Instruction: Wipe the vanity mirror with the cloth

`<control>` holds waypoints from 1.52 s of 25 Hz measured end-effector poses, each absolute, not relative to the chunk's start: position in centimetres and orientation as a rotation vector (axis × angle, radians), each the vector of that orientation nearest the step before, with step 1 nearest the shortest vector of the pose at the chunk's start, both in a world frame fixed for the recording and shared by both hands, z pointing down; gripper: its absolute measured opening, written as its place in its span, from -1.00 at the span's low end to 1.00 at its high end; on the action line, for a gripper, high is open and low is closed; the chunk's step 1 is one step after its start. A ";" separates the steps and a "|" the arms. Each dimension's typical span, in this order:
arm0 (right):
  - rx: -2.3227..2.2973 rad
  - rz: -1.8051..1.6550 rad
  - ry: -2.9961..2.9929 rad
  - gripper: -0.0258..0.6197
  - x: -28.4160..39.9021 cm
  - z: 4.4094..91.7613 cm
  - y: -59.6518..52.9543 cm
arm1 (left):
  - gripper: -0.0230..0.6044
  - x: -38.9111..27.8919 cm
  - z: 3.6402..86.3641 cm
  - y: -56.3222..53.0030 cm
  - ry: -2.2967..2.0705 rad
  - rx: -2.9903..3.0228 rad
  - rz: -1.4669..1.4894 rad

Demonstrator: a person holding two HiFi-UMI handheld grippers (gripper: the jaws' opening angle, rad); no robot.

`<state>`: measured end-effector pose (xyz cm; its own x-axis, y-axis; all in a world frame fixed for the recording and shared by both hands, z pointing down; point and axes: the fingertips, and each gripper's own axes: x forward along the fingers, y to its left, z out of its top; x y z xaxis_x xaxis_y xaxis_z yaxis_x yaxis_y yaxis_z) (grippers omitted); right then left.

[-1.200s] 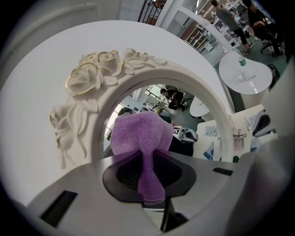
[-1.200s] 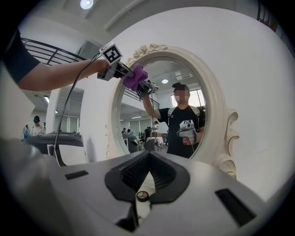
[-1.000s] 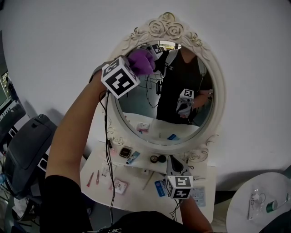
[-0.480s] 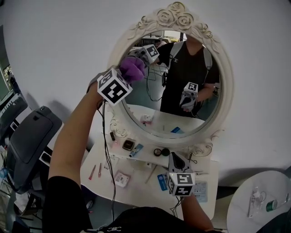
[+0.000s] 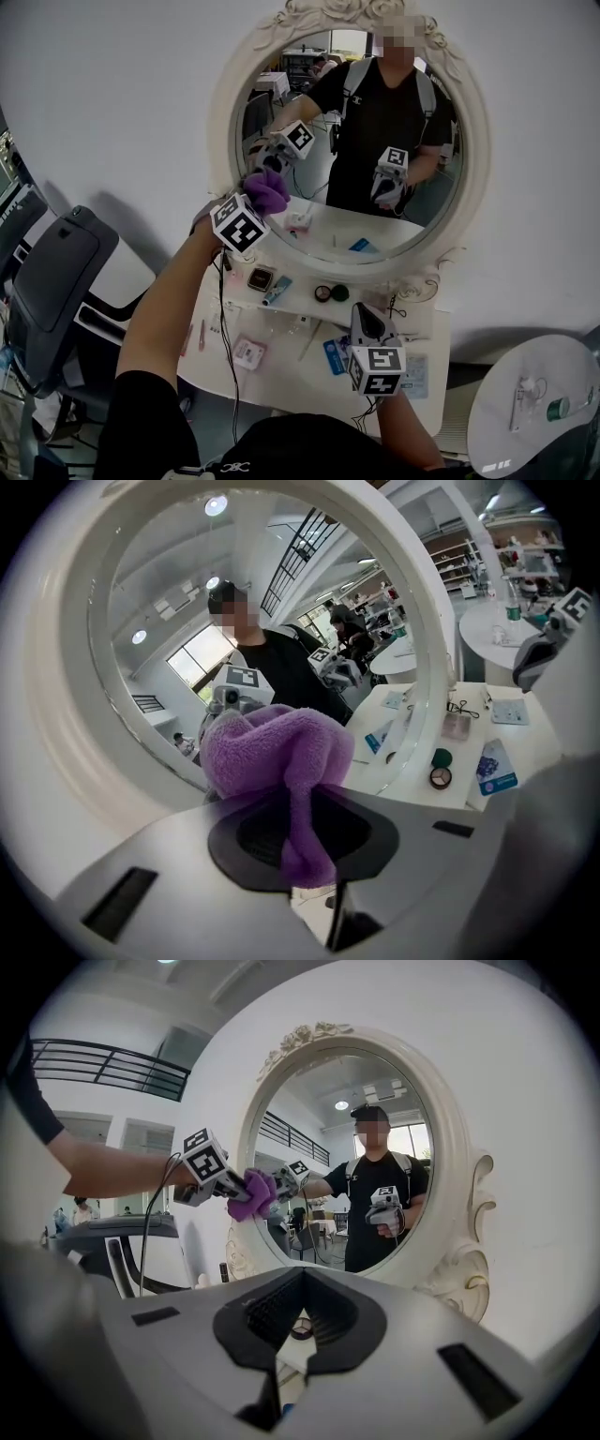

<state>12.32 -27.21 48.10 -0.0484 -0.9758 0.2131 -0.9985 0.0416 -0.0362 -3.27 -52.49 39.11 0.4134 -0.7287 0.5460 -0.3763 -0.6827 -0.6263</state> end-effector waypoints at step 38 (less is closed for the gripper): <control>2.329 0.338 -1.868 -0.89 18.6 49.8 -20.7 | -0.70 13.1 45.9 -41.2 0.591 -2.434 -0.948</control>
